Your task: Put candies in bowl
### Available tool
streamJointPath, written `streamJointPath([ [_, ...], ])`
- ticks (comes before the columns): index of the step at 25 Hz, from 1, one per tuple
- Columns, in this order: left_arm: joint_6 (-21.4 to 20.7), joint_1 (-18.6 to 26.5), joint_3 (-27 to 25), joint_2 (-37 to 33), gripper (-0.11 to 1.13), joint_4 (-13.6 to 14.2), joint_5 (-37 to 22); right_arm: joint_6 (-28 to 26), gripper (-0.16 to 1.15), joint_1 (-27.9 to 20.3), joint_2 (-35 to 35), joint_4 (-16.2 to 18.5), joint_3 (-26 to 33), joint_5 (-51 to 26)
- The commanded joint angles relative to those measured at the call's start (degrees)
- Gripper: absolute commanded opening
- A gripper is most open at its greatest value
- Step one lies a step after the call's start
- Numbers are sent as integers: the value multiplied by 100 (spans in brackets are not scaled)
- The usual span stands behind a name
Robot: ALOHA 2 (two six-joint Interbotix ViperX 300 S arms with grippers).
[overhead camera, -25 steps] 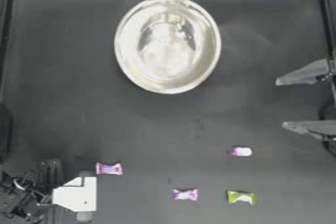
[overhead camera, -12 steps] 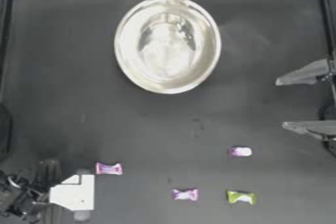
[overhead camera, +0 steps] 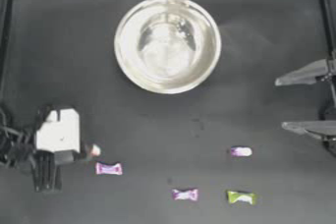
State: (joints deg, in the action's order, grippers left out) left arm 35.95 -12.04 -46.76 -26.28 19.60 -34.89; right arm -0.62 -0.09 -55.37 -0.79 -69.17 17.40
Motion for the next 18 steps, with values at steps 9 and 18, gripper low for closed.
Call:
streamJointPath([
  [9, -1494, 2241, 756, -79, 13, 35, 325, 9, 100, 0, 88, -149, 44, 53],
  [18, -2786, 3182, 1731, 1336, 13, -237, 1151, 18, 100, 0, 88, -167, 18, 97],
])
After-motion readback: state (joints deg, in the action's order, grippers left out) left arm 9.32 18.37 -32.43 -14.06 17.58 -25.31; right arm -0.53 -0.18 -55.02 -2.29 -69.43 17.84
